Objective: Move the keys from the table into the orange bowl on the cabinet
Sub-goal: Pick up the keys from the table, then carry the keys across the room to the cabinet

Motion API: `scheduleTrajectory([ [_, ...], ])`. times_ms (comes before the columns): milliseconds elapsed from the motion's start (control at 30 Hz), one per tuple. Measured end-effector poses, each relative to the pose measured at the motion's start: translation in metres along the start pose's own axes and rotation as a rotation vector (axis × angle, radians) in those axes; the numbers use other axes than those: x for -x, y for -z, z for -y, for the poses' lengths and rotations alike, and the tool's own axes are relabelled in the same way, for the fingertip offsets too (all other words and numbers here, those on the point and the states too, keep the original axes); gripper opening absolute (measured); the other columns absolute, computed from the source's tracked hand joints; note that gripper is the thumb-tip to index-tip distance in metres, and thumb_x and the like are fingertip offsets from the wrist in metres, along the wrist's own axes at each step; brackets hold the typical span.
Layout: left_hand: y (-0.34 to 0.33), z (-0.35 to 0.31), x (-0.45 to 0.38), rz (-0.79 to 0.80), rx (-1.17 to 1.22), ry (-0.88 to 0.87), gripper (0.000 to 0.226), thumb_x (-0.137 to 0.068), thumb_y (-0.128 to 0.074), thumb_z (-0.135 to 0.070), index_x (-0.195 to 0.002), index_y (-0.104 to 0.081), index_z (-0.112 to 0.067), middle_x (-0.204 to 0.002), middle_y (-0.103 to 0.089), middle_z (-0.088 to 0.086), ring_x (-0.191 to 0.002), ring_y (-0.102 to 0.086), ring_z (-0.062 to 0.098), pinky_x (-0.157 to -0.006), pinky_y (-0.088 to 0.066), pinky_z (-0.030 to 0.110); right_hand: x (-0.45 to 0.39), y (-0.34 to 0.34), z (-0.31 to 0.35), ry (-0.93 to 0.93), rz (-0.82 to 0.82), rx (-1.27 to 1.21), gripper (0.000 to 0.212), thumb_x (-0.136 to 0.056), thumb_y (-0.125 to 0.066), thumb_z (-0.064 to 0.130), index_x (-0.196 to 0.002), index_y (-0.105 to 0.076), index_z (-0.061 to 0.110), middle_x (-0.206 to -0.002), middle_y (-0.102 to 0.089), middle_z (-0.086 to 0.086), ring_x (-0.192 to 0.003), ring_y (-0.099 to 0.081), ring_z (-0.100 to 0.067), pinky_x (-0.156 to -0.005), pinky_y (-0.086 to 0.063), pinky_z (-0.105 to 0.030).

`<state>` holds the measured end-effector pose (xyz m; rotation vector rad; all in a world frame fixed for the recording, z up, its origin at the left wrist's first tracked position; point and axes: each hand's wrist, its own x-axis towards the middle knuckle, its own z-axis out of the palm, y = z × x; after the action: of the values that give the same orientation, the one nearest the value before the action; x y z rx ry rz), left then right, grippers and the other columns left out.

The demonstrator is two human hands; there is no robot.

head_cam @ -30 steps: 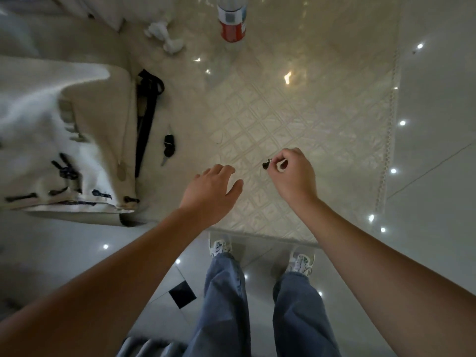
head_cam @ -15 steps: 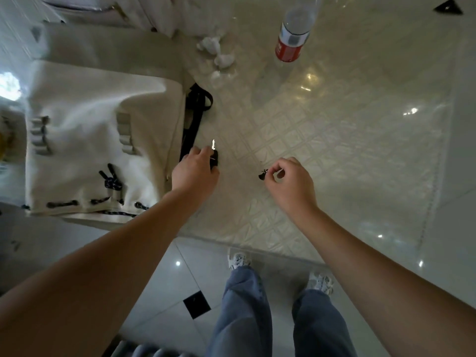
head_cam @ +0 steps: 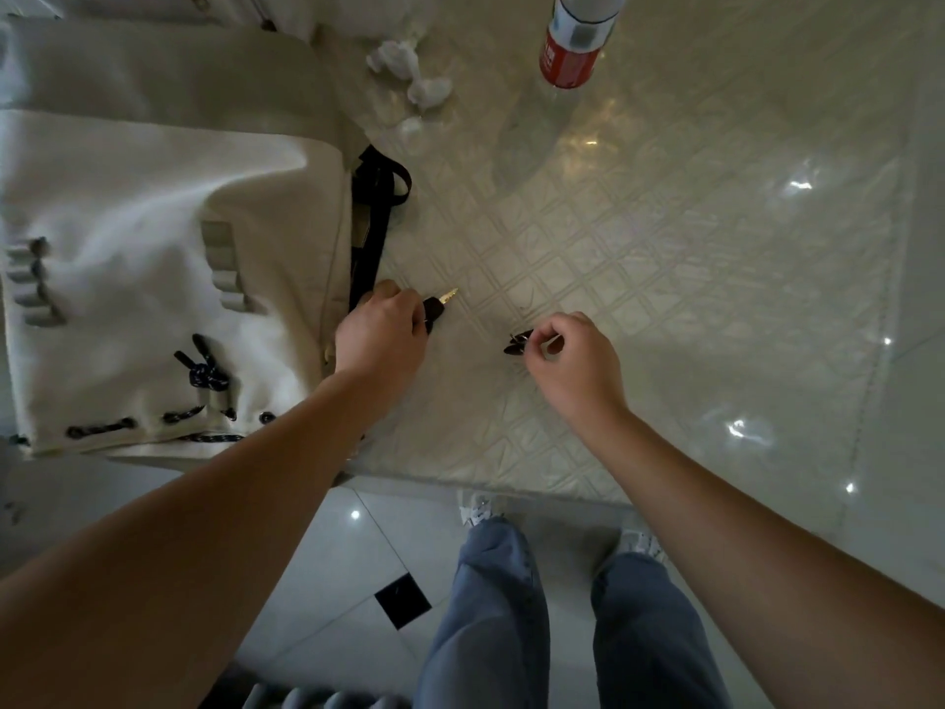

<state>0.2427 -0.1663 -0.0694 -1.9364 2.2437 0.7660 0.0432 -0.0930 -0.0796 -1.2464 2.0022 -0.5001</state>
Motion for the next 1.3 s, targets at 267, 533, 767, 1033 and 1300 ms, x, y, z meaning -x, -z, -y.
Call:
scheduleTrajectory([
  [267, 0.020, -0.016, 0.023, -0.029, -0.013, -0.098, 0.017, -0.094, -0.047, -0.026, -0.094, -0.059, -0.014, -0.097, -0.056, 0.002, -0.088, -0.052, 0.020, -0.061, -0.045, 0.034, 0.011, 0.014, 0.015, 0.006, 0.004, -0.017, 0.011, -0.078, -0.066, 0.022, -0.072, -0.058, 0.025, -0.086, -0.059, 0.006, -0.074, -0.057, -0.011, -0.059, -0.041, -0.027],
  [533, 0.048, -0.055, 0.077, -0.108, -0.052, -0.138, 0.018, -0.092, -0.053, -0.029, -0.086, -0.063, -0.015, -0.094, -0.055, -0.002, -0.089, -0.054, 0.018, -0.055, -0.044, 0.032, 0.041, 0.071, 0.031, 0.245, -0.014, 0.060, 0.008, -0.081, -0.065, 0.022, -0.076, -0.059, 0.023, -0.086, -0.058, 0.009, -0.079, -0.055, -0.012, -0.059, -0.044, -0.029],
  [767, 0.137, -0.146, 0.149, -0.336, 0.029, -0.260, 0.010, -0.085, -0.062, -0.027, -0.079, -0.058, -0.020, -0.083, -0.057, -0.008, -0.075, -0.055, 0.014, -0.048, -0.031, 0.024, 0.087, 0.186, 0.079, 0.446, -0.044, 0.105, 0.006, -0.082, -0.063, 0.023, -0.078, -0.059, 0.023, -0.084, -0.056, 0.009, -0.079, -0.051, -0.008, -0.058, -0.039, -0.020],
  [1033, 0.262, -0.261, 0.234, -0.540, 0.123, -0.324, 0.011, -0.081, -0.066, -0.025, -0.077, -0.057, -0.021, -0.082, -0.056, -0.011, -0.072, -0.054, 0.012, -0.050, -0.042, 0.028, 0.150, 0.356, 0.149, 0.504, -0.139, 0.037, 0.011, -0.078, -0.065, 0.028, -0.070, -0.057, 0.027, -0.077, -0.056, 0.011, -0.073, -0.051, -0.004, -0.055, -0.031, -0.011],
  [1300, 0.364, -0.358, 0.312, -0.686, 0.181, -0.468, 0.011, -0.081, -0.067, -0.023, -0.076, -0.057, -0.020, -0.083, -0.057, -0.008, -0.071, -0.056, 0.014, -0.057, -0.050, 0.035, 0.242, 0.494, 0.192, 0.569, -0.282, -0.001, 0.009, -0.077, -0.063, 0.030, -0.070, -0.061, 0.025, -0.073, -0.060, 0.011, -0.068, -0.056, -0.005, -0.056, -0.037, -0.021],
])
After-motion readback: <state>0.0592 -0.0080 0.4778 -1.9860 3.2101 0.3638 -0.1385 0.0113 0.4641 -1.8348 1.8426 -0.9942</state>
